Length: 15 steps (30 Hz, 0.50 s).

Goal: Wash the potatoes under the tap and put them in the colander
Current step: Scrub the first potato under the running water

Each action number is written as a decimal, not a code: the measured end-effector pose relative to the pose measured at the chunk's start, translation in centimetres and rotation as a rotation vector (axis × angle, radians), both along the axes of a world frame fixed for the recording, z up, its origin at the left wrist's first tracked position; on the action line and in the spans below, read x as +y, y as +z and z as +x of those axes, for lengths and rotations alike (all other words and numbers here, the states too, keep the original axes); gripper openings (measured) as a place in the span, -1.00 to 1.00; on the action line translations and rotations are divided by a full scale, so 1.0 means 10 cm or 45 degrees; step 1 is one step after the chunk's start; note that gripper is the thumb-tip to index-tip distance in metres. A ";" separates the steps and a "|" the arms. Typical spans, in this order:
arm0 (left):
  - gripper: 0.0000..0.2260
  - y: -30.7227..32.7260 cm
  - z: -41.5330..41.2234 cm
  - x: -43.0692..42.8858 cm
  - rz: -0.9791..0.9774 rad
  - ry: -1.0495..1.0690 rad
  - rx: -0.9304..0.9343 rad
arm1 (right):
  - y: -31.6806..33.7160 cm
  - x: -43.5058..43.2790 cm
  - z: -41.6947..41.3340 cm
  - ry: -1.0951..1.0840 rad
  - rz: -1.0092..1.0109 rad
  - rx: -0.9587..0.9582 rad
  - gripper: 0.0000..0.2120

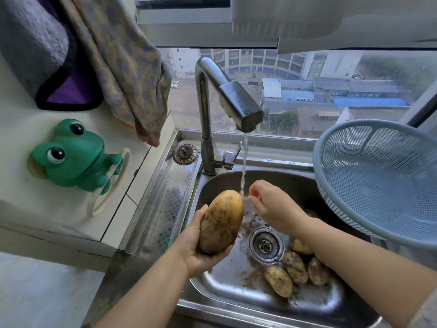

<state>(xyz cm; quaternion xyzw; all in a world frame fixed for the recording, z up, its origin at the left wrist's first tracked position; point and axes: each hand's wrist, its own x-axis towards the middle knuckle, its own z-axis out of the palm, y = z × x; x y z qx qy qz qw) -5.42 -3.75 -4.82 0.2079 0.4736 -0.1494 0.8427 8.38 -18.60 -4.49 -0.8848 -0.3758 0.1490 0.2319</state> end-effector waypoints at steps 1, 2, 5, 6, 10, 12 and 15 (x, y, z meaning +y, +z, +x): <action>-0.44 -0.01 -0.01 0.01 0.016 -0.005 0.000 | -0.04 0.01 -0.01 0.007 -0.070 0.032 -0.84; -0.44 -0.01 -0.01 0.01 0.031 -0.011 -0.001 | -0.07 0.01 -0.01 0.010 -0.098 0.051 -0.82; -0.45 -0.04 -0.01 0.03 0.108 -0.030 -0.020 | -0.07 0.04 -0.03 -0.080 -0.004 0.058 -0.86; -0.45 -0.04 0.00 0.03 0.142 -0.039 -0.026 | -0.06 0.05 -0.04 -0.125 0.053 0.063 -0.86; -0.48 -0.03 0.04 0.03 0.258 -0.057 -0.048 | -0.05 0.10 -0.03 -0.297 0.334 0.229 -0.95; -0.49 -0.01 0.08 0.03 0.322 -0.073 -0.052 | 0.01 0.12 -0.06 -0.369 0.510 0.530 -0.79; -0.53 0.05 0.15 -0.05 0.393 -0.106 -0.073 | 0.09 0.21 -0.21 -0.317 0.634 1.003 -0.57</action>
